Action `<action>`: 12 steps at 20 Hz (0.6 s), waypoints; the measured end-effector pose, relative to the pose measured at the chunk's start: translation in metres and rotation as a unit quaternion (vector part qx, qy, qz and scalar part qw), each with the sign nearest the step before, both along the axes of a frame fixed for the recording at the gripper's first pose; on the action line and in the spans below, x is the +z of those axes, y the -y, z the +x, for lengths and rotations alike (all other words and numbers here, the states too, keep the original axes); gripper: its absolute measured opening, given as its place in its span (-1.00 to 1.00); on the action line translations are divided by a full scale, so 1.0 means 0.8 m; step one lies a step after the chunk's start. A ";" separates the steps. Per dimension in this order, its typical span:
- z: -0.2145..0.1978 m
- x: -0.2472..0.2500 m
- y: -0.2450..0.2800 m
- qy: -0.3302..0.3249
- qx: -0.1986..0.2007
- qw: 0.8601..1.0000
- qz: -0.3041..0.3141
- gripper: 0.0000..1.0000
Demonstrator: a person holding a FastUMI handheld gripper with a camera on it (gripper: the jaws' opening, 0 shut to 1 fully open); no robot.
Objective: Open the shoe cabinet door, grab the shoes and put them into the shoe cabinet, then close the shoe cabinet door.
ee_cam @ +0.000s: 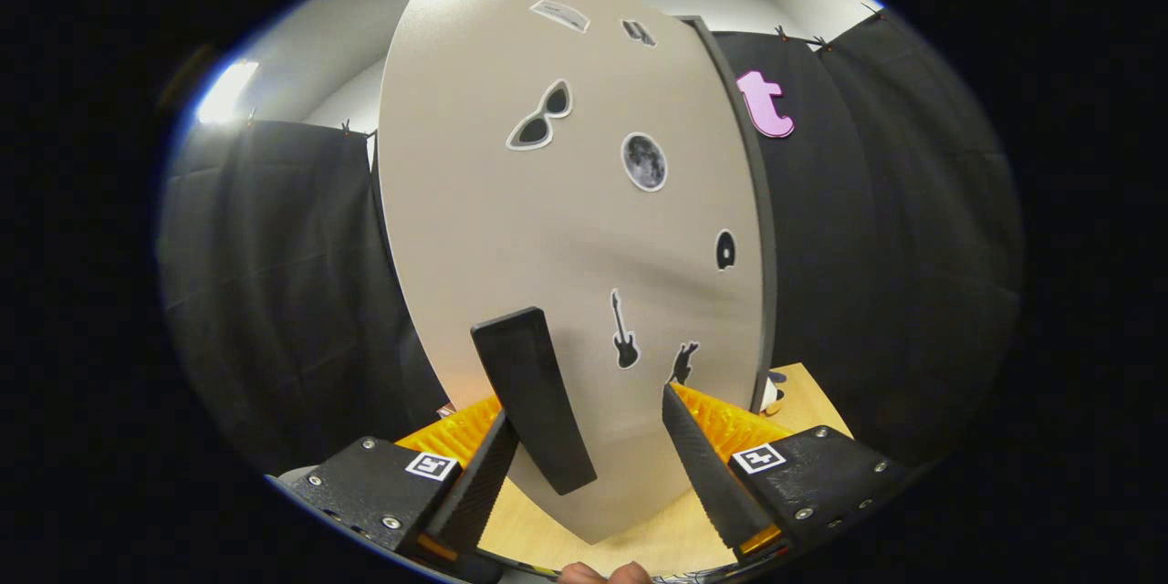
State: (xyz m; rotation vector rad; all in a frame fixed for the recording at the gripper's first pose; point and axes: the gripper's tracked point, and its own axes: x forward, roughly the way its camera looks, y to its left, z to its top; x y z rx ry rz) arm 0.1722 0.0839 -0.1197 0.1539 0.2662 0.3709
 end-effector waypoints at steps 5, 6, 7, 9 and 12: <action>0.025 -0.014 -0.067 -0.002 -0.012 1.000 -0.022 0.89; 0.028 -0.016 -0.078 -0.002 -0.016 1.000 -0.024 0.89; 0.029 -0.020 -0.088 -0.002 -0.018 1.000 -0.025 0.89; 0.032 -0.021 -0.094 -0.001 -0.028 0.999 -0.027 0.89; 0.040 -0.024 -0.098 -0.010 -0.040 0.999 -0.018 0.87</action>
